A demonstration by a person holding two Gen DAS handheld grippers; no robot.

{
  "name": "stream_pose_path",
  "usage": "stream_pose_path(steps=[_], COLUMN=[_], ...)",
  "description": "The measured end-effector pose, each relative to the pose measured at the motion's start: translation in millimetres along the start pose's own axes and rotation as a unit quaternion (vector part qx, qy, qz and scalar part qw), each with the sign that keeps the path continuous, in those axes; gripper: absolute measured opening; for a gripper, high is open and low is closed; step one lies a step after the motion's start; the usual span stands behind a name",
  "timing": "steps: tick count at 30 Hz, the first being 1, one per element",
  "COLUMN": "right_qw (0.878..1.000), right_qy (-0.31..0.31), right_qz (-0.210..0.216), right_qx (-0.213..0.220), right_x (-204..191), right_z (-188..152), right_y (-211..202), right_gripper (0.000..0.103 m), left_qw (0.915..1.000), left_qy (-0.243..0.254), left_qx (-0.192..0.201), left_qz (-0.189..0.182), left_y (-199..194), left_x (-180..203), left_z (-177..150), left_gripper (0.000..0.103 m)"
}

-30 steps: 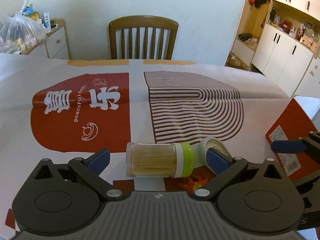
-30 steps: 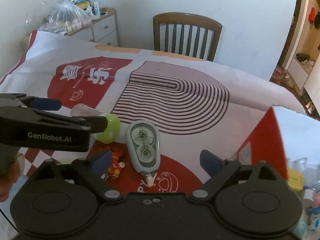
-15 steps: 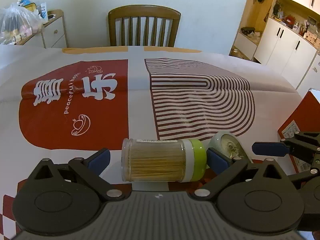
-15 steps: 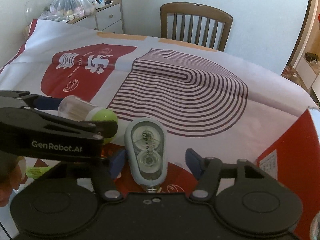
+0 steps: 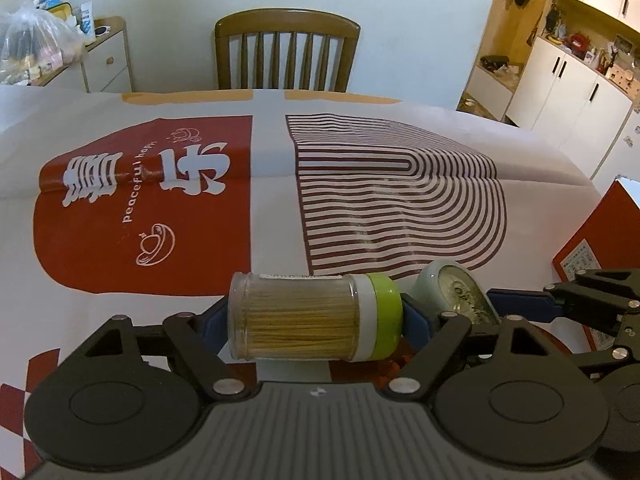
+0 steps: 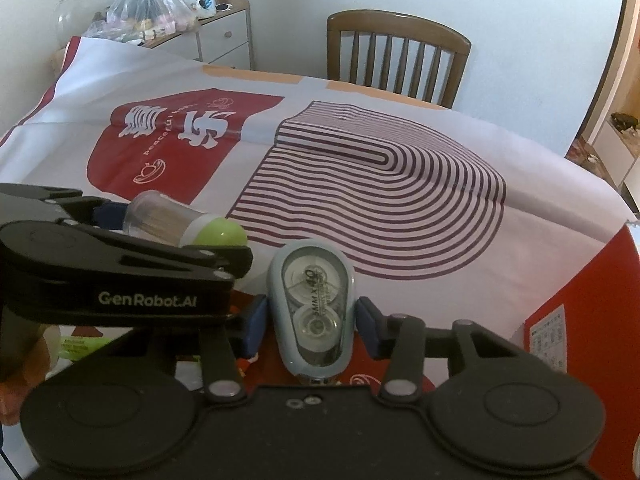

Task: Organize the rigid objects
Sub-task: 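Grasp the green-lidded toothpick jar with the left tool while the right tool grasps the grey tape dispenser, then carry the toothpick jar and tape dispenser into the shoebox with both tools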

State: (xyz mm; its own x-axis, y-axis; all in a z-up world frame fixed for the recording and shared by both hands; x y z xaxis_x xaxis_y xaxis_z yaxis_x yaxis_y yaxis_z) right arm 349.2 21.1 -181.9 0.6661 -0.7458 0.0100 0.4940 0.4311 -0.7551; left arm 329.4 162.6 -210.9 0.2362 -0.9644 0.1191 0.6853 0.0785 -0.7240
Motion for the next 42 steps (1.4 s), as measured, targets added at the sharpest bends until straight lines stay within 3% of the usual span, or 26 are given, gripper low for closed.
stream_pose_path(steps=[10, 22, 34, 42], right_qw=[1.0, 0.999, 0.997, 0.994], right_qy=[-0.004, -0.009, 0.025, 0.022], right_qz=[-0.022, -0.034, -0.053, -0.059], right_qx=[0.012, 0.024, 0.056, 0.085], right_x=[-1.8, -3.0, 19.2, 38.5], right_z=[-1.0, 3.2, 4.8, -1.1], right_y=[-20.7, -75.3, -139.0, -182.5], right_gripper=[0.045, 0.045, 0.046, 0.045], left_qw=[1.0, 0.9998, 0.9987, 0.9966], left_qy=[-0.004, 0.013, 0.018, 0.047], left_qx=[0.004, 0.015, 0.033, 0.056], left_qz=[0.0, -0.004, -0.036, -0.039], left_y=[-17.4, -66.5, -129.5, -162.0], left_x=[-1.6, 14.4, 55.5, 97.1], left_z=[-0.1, 9.4, 28.2, 33.5], left_gripper=[0.084, 0.084, 0.084, 0.084])
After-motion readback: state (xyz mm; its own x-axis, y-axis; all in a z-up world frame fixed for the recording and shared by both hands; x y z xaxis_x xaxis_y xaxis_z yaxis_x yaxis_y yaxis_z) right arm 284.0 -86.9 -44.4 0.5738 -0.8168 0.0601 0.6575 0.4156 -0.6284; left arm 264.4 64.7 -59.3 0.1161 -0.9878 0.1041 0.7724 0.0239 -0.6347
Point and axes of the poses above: each gripper's, at about its wrist camera, not at the fingertips, and y roughly the way its jaws point, x to its right, z to its top, the point moved 3 cm from there along y, roughly the way its jaws point, and after that the axes turned 3 degrees about x, right-handed, at the moved point
